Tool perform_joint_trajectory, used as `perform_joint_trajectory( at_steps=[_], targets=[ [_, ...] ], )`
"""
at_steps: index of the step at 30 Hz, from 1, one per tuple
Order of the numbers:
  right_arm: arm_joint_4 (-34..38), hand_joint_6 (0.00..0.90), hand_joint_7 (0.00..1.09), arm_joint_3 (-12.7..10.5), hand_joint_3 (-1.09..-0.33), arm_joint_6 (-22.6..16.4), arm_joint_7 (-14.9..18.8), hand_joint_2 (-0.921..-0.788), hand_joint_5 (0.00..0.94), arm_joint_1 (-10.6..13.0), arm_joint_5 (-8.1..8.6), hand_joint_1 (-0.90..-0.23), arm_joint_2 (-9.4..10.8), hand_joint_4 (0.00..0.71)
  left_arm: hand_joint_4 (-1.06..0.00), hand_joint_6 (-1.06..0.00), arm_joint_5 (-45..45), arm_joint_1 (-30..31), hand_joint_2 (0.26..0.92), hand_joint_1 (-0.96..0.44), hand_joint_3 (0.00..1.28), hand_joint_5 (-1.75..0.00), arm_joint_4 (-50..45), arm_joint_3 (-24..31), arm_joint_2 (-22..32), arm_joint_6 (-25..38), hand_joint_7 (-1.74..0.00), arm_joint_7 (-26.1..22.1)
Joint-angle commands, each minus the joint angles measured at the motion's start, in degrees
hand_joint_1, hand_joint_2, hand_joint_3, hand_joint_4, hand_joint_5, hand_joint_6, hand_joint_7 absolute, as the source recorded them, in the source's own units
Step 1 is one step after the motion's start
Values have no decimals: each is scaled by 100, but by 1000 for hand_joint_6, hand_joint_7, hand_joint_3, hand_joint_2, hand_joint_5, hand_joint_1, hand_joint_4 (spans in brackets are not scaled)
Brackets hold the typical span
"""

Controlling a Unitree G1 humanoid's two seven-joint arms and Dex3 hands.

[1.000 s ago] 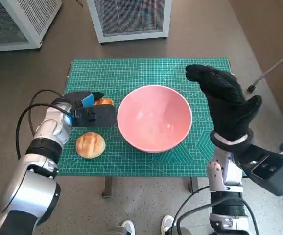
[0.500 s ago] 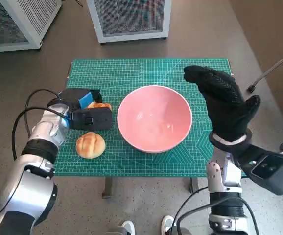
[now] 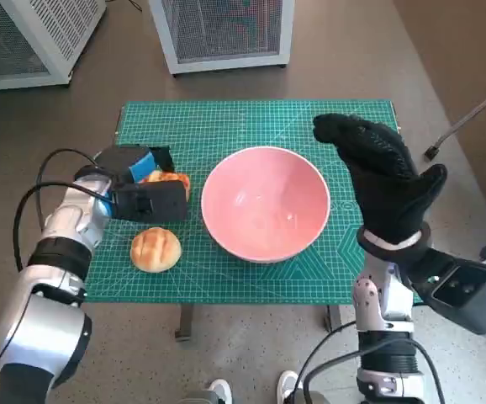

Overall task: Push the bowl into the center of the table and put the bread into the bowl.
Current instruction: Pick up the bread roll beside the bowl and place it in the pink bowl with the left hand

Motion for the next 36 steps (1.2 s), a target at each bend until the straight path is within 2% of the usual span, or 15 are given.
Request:
perform_joint_trajectory(
  at_steps=[1,5,11,16,20,25,29,33,36],
  targets=[
    [-13,105,659,-7,-473,76,66,-921,14,149,-9,-417,-4,335,-520,-547,-197,-201,921,0,180,-1360,-393,230,271,-200,-1230,-15],
    [-18,105,661,-15,-472,103,82,-921,14,153,13,-417,-14,336,-548,-547,-407,-126,921,1,167,-1323,-1062,490,443,-322,-1239,-165],
    [-3,103,663,-30,-466,140,98,-920,14,144,42,-413,-2,339,-546,-562,-722,410,921,1,160,-1286,-2693,946,596,-325,-1262,-226],
    [36,102,664,-7,-461,89,88,-921,12,129,-8,-412,37,340,-537,-586,-835,893,921,1,153,-1282,-4158,1200,499,-226,-1252,-235],
    [71,98,669,2,-463,49,80,-921,11,116,-49,-412,51,340,-539,-618,-878,1138,921,2,138,-1274,-4928,1257,357,-260,-1224,-286],
    [98,80,699,12,-483,17,78,-913,8,113,-90,-405,52,340,-561,-637,-761,1279,921,2,119,-1252,-5182,1108,193,-486,-1202,-293],
    [85,58,737,28,-534,7,82,-888,6,139,-92,-401,60,342,-562,-624,-681,1317,921,1,125,-1247,-5082,909,50,-723,-1219,-444],
    [79,46,749,40,-558,-24,72,-877,5,172,-121,-400,57,343,-542,-591,-764,1313,921,1,148,-1271,-4851,759,-116,-957,-1252,-694],
    [92,40,752,39,-565,-70,52,-873,5,193,-158,-403,59,343,-535,-577,-790,1271,921,1,157,-1288,-4618,663,-261,-1059,-1257,-853]
  ],
)
